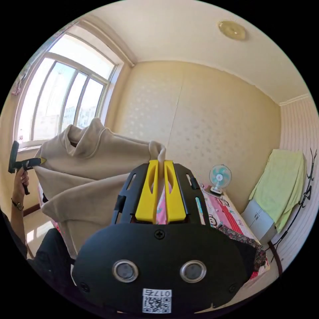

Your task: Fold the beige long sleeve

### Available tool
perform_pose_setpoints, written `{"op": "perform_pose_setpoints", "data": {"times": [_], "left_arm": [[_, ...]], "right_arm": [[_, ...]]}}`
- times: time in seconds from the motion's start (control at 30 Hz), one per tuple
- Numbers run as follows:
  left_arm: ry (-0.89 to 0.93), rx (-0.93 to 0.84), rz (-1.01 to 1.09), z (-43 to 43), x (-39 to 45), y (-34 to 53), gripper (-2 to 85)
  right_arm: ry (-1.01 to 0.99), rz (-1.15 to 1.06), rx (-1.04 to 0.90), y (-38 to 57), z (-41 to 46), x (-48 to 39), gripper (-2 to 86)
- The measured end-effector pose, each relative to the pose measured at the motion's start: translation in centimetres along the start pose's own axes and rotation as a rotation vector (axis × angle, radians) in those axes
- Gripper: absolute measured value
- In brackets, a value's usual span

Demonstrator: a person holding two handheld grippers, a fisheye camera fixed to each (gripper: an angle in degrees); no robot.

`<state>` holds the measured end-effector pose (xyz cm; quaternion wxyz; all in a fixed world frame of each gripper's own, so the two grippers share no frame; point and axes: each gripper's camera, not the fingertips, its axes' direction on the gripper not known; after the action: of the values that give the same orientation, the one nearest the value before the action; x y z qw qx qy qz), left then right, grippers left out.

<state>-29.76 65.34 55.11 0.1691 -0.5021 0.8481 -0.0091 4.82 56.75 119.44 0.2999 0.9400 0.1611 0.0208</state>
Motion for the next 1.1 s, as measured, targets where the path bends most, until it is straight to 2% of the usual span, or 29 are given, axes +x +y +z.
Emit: {"op": "perform_pose_setpoints", "data": {"times": [0.1,0.17,0.23,0.3,0.33,0.37,0.43,0.47,0.57,0.67,0.77,0.93,1.03,1.1], "left_arm": [[0.067,0.160,0.079,-6.6,5.6,-3.3,3.7],[0.066,0.221,0.123,-9.5,7.9,-4.6,3.7],[0.010,0.229,0.155,-11.0,9.9,-5.7,3.6],[-0.113,0.123,0.164,-10.1,11.2,-7.5,3.6],[-0.139,0.093,0.161,-9.6,11.2,-7.8,3.6],[-0.145,0.065,0.141,-8.9,10.6,-8.1,3.5],[-0.041,0.087,0.088,-9.2,9.5,-7.7,3.4],[0.036,0.129,0.068,-10.2,9.6,-7.1,3.4],[0.028,0.287,0.102,-14.2,12.7,-5.0,3.3],[0.036,0.395,0.164,-17.7,16.7,-4.1,3.4],[-0.003,0.432,0.210,-18.4,19.4,-4.7,3.5],[-0.006,0.383,0.222,-14.6,17.0,-7.7,3.6],[-0.004,0.280,0.178,-9.0,12.5,-9.0,3.6],[-0.032,0.178,0.141,-1.3,7.3,-10.8,3.7]], "right_arm": [[0.099,0.045,0.153,-4.7,-7.6,1.1,3.0],[0.079,0.082,0.263,-6.0,-11.3,2.1,3.0],[0.024,0.094,0.250,-8.1,-13.2,2.9,3.0],[-0.090,0.071,0.047,-11.8,-12.3,3.8,3.0],[-0.112,0.068,0.023,-12.3,-12.0,4.1,2.9],[-0.140,0.073,0.027,-12.7,-11.4,4.5,3.0],[-0.147,0.115,0.069,-12.5,-11.5,5.4,3.0],[-0.163,0.157,0.102,-12.5,-12.7,6.1,2.9],[-0.207,0.204,0.304,-11.6,-18.7,6.7,2.9],[-0.080,0.176,0.421,-11.9,-24.0,5.1,2.9],[0.025,0.156,0.443,-13.0,-25.6,4.2,2.9],[-0.036,0.170,0.362,-13.7,-20.7,5.8,3.0],[-0.108,0.188,0.249,-12.5,-12.9,6.6,3.3],[-0.130,0.181,0.112,-11.7,-3.3,6.6,3.7]]}}
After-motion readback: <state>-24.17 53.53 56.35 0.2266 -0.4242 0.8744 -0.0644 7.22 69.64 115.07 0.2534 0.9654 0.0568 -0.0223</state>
